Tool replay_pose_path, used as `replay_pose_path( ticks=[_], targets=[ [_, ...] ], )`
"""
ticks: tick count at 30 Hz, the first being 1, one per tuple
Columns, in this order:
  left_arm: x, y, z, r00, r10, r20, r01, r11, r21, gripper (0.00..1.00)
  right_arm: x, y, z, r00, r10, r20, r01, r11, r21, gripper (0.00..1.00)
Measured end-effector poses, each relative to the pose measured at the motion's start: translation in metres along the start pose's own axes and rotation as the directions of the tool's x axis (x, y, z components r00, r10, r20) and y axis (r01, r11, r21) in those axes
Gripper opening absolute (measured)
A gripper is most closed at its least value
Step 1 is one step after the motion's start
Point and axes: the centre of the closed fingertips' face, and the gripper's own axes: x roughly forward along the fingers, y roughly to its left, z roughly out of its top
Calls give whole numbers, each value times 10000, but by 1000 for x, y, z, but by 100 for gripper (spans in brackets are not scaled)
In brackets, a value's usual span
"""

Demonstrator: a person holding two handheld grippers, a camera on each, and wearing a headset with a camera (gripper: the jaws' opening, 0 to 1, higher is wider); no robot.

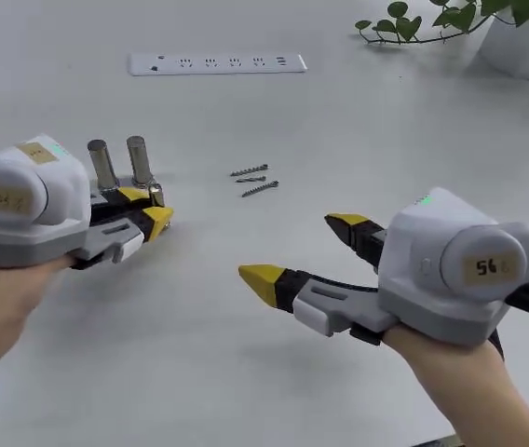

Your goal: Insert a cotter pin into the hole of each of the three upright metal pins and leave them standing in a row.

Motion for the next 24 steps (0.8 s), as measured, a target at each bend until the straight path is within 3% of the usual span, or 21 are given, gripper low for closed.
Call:
replay_pose_path(
  ticks=[4, 11, 24],
  targets=[
    [-1, -14, -4, 9992, -364, -158, 368, 9989, 302, 5, 0, 0, 0, 10000, 0, 1, 0, 10000, 12, 67],
    [2, -28, -9, 9965, -813, -214, 821, 9957, 421, 5, 0, 0, 0, 10000, 18, 1, -18, 10000, 9, 67],
    [2, -29, -7, 9959, -890, -148, 897, 9946, 515, 6, -1, 1, -2, 9999, 96, -68, -95, 9998, 147, 65]
  ],
)
